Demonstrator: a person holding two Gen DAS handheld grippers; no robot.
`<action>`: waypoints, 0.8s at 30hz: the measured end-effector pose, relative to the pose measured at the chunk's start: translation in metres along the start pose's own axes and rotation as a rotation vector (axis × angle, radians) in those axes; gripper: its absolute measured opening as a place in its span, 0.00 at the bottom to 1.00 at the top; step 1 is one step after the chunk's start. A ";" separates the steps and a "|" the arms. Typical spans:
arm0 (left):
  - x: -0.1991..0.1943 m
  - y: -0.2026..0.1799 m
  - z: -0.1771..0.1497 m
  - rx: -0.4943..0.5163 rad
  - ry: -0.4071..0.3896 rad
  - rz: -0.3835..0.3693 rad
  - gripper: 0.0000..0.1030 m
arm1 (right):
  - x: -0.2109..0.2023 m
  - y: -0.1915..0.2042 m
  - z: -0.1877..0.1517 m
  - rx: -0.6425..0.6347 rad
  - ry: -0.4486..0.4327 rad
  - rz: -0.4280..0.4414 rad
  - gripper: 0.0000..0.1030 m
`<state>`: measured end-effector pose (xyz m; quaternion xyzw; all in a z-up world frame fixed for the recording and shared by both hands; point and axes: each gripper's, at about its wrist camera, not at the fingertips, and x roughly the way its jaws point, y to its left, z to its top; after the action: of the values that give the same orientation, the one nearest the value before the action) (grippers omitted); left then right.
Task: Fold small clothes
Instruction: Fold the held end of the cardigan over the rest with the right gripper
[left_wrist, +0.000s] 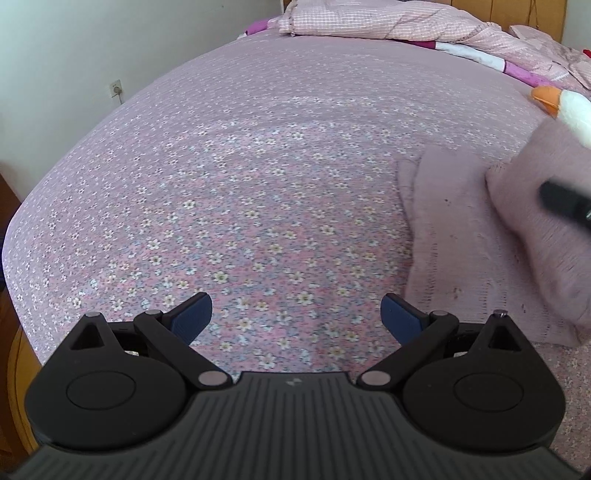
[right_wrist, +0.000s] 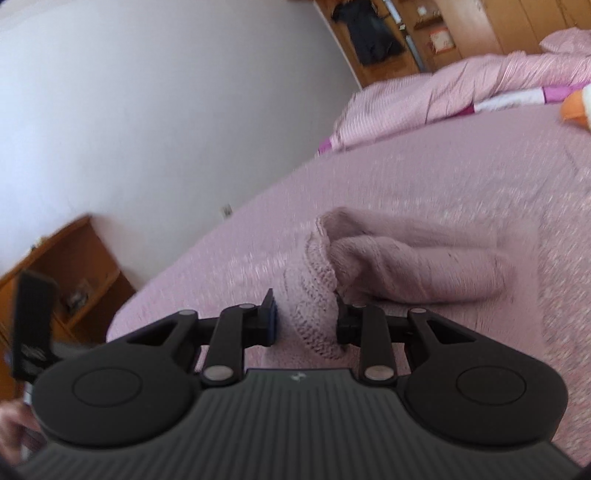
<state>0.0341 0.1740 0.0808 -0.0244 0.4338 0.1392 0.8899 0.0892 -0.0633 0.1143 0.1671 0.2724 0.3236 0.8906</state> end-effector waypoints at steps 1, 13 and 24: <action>0.000 0.002 0.000 -0.002 0.000 0.001 0.98 | 0.006 0.001 -0.003 -0.006 0.022 -0.006 0.29; -0.009 0.009 0.009 0.014 -0.040 -0.008 0.98 | 0.017 0.021 -0.023 0.012 0.094 -0.003 0.54; -0.035 -0.012 0.039 0.021 -0.111 -0.168 0.98 | -0.040 0.006 -0.009 0.015 -0.016 -0.058 0.54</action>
<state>0.0468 0.1609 0.1320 -0.0433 0.3816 0.0608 0.9213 0.0548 -0.0847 0.1251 0.1685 0.2723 0.2944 0.9004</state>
